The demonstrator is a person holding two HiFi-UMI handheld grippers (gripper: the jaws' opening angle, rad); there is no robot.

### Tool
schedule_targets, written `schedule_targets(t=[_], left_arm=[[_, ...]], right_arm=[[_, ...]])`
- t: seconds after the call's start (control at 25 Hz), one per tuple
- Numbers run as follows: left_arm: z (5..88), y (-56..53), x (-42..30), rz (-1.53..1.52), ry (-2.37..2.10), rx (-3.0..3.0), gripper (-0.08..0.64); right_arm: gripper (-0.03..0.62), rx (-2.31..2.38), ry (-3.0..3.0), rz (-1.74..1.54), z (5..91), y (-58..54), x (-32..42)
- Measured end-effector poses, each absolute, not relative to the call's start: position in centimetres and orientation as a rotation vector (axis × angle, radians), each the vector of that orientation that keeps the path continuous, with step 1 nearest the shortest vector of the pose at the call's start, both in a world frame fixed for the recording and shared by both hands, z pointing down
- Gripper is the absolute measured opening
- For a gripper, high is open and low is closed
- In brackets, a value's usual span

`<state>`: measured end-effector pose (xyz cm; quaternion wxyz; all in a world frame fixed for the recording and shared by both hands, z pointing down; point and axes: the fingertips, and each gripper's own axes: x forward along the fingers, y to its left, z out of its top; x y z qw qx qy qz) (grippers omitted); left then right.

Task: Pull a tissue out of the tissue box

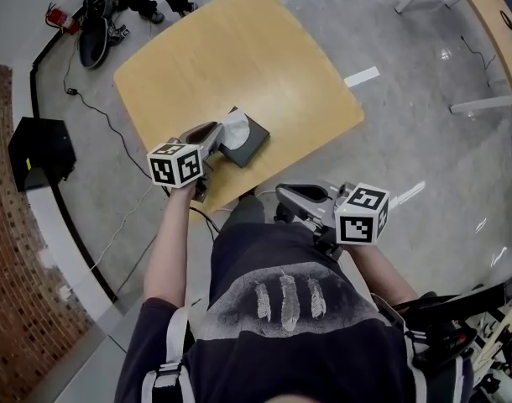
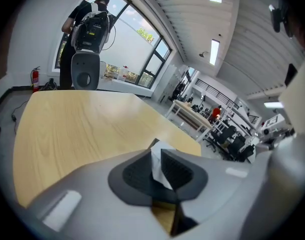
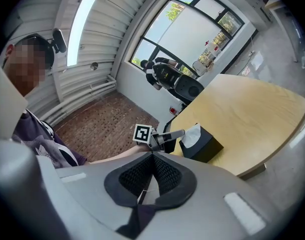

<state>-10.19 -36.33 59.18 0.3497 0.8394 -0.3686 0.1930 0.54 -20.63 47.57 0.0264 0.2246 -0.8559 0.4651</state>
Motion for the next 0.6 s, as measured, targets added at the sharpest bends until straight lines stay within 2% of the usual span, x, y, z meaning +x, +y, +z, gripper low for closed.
schedule_targets(t=[0.16, 0.6], left_arm=[[59.0, -36.1, -10.5, 0.49, -0.969, 2.175, 0.005], [53.1, -36.5, -9.7, 0.339, -0.963, 2.283, 0.003]], right_arm=[[-0.005, 0.696, -2.647, 1.428, 47.7, -20.4, 0.9], [-0.003, 0.667, -2.651, 1.407, 47.6, -19.8, 1.1]])
